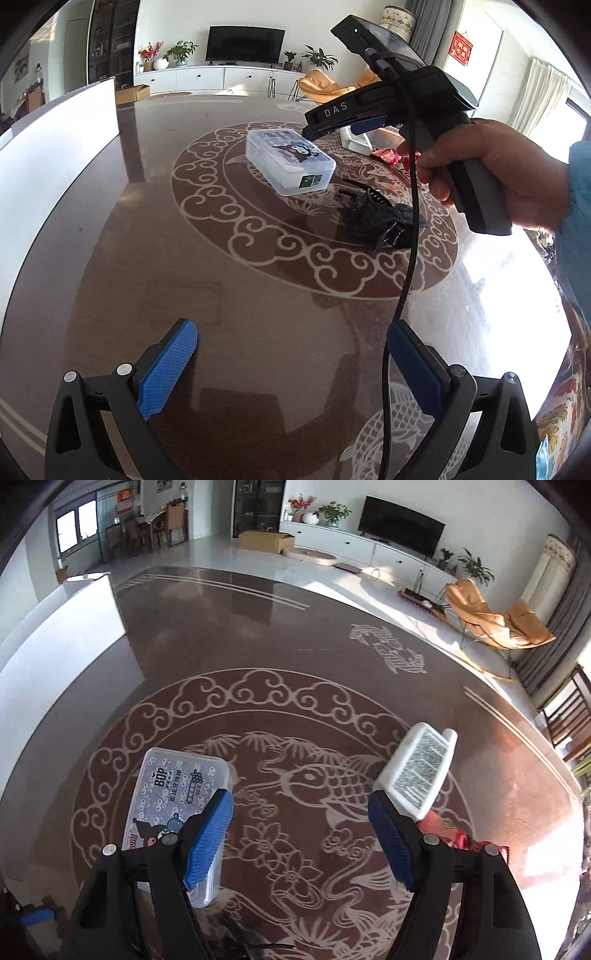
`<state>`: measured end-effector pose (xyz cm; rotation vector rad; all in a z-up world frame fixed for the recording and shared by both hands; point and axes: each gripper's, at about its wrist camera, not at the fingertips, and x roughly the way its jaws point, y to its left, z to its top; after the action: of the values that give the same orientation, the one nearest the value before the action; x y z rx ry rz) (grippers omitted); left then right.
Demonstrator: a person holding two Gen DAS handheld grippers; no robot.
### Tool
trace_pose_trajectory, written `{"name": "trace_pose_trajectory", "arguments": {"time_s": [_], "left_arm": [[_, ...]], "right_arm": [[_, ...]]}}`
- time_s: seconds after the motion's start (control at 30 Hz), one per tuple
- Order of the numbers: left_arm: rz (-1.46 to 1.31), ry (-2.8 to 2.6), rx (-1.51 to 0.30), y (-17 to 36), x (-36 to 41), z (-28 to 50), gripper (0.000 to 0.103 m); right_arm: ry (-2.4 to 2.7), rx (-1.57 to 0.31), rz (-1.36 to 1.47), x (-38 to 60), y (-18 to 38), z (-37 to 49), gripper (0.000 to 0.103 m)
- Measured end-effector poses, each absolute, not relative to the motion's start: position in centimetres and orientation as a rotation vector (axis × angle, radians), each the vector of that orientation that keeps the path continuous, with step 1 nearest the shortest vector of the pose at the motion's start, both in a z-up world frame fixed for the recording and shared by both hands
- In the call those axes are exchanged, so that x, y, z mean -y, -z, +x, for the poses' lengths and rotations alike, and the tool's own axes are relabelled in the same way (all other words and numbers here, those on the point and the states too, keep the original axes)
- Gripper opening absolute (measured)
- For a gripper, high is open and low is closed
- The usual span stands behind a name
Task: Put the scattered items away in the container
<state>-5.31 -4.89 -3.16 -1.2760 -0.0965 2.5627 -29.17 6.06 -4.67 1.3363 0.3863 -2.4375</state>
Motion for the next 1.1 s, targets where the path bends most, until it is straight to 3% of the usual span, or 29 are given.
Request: {"name": "trace_pose_trajectory", "arguments": {"time_s": [0.13, 0.23, 0.33, 0.5, 0.7, 0.97, 1.1], "left_arm": [[-1.293, -2.614, 0.095, 3.3, 7.4, -4.0, 0.103], [-1.295, -2.622, 0.182, 3.1, 8.7, -3.7, 0.103], [-1.308, -2.638, 0.255, 3.2, 8.7, -3.7, 0.103], [-1.382, -2.585, 0.246, 3.0, 6.5, -5.9, 0.103], [-1.478, -2.530, 0.472, 2.8, 5.7, -11.0, 0.103], [-1.538, -2.698, 0.621, 2.9, 5.0, -17.8, 0.103], [-1.570, -2.766, 0.559, 3.3, 3.9, -19.9, 0.103]], "right_arm": [[2.215, -0.411, 1.210, -3.0, 3.8, -24.3, 0.075], [2.285, -0.319, 1.101, -4.9, 1.7, -20.2, 0.077], [2.404, -0.357, 0.993, -7.9, 0.5, -15.6, 0.077], [2.441, -0.298, 1.061, -12.6, 2.4, -9.6, 0.077], [2.434, -0.196, 1.179, -14.6, 5.3, -8.0, 0.077], [2.479, -0.172, 1.175, -13.9, 6.8, -8.8, 0.077], [2.480, -0.193, 1.204, -14.0, 7.7, -8.9, 0.077]]}}
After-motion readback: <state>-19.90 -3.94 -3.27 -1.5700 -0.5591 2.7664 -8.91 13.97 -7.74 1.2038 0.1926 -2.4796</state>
